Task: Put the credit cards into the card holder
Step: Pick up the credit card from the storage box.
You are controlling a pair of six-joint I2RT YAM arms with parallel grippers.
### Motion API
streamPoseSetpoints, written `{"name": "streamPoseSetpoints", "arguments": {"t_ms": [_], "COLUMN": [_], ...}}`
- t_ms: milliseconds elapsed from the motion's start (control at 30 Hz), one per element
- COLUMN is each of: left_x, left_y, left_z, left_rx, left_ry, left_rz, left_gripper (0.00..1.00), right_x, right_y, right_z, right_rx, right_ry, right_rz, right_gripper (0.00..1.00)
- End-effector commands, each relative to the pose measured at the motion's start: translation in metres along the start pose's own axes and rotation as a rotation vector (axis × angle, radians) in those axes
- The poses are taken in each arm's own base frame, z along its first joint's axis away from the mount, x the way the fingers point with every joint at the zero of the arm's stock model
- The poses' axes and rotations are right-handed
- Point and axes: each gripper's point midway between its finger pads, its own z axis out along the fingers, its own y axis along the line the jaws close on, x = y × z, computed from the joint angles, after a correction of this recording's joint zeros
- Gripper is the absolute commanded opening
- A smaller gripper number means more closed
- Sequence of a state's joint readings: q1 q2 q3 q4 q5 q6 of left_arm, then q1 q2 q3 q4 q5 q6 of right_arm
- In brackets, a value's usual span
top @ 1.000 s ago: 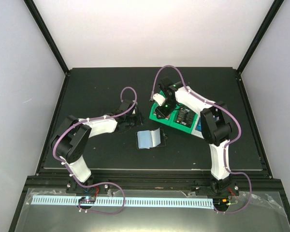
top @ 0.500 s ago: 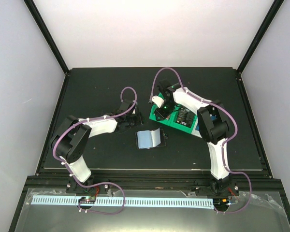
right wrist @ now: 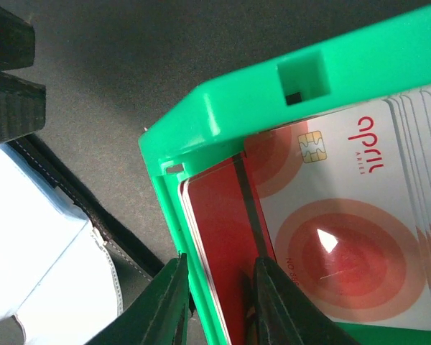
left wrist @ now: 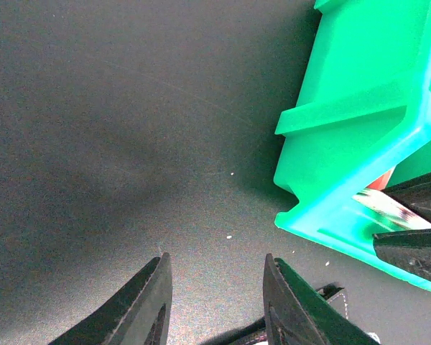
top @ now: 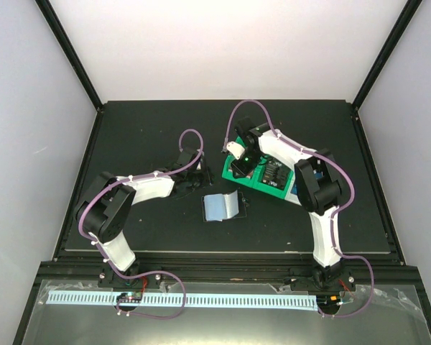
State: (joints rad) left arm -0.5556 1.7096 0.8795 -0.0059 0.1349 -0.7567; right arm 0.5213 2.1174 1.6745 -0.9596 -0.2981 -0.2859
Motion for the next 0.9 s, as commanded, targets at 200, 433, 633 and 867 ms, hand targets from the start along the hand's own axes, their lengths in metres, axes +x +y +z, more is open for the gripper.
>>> {"name": "streamPoseSetpoints", "arguments": {"t_ms": [200, 433, 633, 867], "left_x": [0.0003, 0.0012, 0.0011, 0.0019], "left_y": [0.0031, 0.0037, 0.0035, 0.0036], "left_z": [0.0017, 0.0016, 0.0016, 0.002], "left_rx": [0.004, 0.003, 0.004, 0.004], "left_ry": [0.005, 0.006, 0.005, 0.008], "left_rz": [-0.003, -0.004, -0.004, -0.004], "left_gripper": [0.37, 0.37, 0.37, 0.37], "right_x": [-0.0032, -0.0025, -0.0028, -0.0025], "right_y": [0.0071, 0.0069, 0.0072, 0.0093], "right_z": [-0.0224, -0.02, -0.0224, -0.0242], "right_rx": [0.008, 0.005, 0.007, 0.001], "right_ry": [-0.039, -0.034, -0.037, -0.042], "right_rz": [-0.01, -0.004, -0.001, -0.007], "right_gripper": [0.28, 0.24, 0.23, 0.23]}}
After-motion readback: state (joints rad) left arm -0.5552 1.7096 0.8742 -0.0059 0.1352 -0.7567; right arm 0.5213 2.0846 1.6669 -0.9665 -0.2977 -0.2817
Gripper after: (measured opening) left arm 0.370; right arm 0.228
